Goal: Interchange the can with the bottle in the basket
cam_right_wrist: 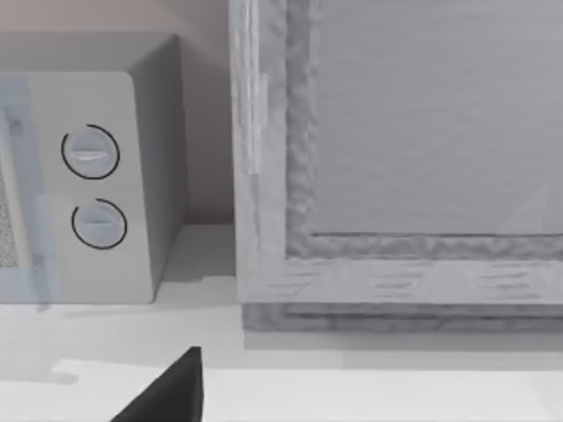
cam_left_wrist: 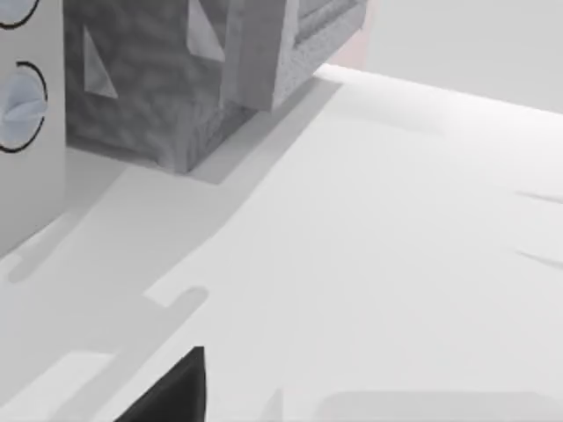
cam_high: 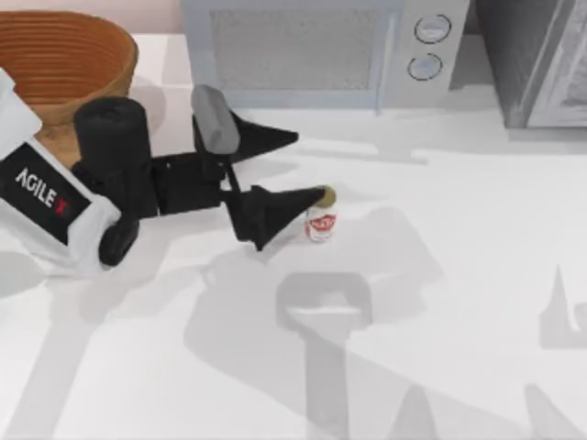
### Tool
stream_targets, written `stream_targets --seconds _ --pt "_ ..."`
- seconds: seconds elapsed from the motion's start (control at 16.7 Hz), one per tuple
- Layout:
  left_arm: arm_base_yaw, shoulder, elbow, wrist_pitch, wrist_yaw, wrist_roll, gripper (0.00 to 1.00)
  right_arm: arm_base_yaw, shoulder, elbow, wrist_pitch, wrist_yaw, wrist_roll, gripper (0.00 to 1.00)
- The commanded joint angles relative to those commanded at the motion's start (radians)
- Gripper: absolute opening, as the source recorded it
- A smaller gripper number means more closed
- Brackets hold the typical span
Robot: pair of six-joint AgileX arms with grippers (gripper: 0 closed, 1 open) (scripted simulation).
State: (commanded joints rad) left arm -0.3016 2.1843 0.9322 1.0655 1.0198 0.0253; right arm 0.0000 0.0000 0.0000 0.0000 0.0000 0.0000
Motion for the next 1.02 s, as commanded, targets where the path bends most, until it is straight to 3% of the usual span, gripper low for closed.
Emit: stream_targets --seconds 0.66,1.02 --pt "0.106 -1.289 -0.622 -0.620 -0.619 0.021 1.00 0.000 0.000 0.000 0.000 0.000 0.000 1.00" --pt "0.215 -1.889 -0.846 -0.906 -0.880 0.002 1.00 0.000 0.000 0.000 0.000 0.000 0.000 1.00"
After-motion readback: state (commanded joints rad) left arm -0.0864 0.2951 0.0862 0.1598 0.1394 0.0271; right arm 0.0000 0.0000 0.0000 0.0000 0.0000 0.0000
